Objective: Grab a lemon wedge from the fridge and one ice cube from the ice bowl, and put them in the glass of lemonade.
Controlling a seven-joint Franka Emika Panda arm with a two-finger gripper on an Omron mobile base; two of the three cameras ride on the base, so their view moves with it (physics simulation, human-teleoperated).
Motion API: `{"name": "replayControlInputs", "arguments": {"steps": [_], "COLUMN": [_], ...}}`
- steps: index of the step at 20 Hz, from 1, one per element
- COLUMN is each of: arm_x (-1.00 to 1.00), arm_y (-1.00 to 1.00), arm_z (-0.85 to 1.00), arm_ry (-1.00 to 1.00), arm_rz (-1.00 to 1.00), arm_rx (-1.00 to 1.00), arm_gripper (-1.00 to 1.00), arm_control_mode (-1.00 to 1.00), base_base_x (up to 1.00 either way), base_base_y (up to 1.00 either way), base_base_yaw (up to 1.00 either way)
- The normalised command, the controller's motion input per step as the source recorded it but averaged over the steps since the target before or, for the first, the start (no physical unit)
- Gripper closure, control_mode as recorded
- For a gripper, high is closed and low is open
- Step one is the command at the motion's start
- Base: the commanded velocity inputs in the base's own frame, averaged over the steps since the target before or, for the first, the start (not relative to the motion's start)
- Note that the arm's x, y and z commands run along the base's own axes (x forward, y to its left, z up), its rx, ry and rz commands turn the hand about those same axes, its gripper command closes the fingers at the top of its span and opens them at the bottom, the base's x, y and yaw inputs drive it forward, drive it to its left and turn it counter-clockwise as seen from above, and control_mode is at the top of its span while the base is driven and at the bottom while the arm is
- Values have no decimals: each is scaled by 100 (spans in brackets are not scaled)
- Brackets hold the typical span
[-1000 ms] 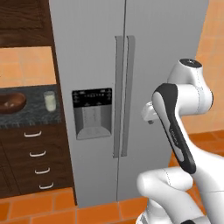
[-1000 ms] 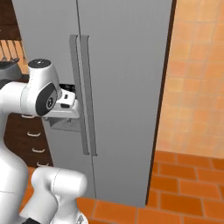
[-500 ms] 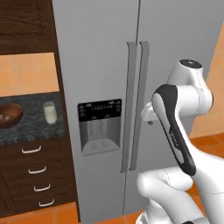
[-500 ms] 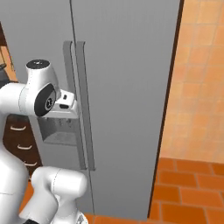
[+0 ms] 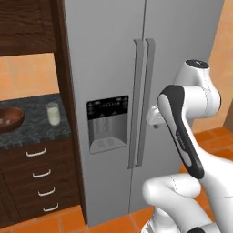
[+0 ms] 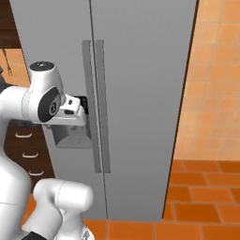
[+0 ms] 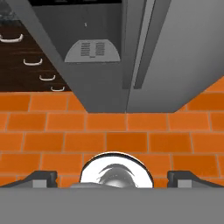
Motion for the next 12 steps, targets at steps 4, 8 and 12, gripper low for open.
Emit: {"name": "replayControlInputs", "arguments": {"steps": [4, 8, 12], "arm_x": [0, 0, -21], "arm_y": [0, 0, 0], "arm_z": [0, 0, 0], "arm_ry": [0, 0, -4], "arm_rz": [0, 0, 0], "arm_rx": [0, 0, 0], "arm_gripper": [-100, -100, -100], "arm_control_mode": [100, 100, -100], "base_base_x": [-61, -71, -32], "base_base_y": [0, 0, 0], "base_base_yaw": [0, 0, 0]}}
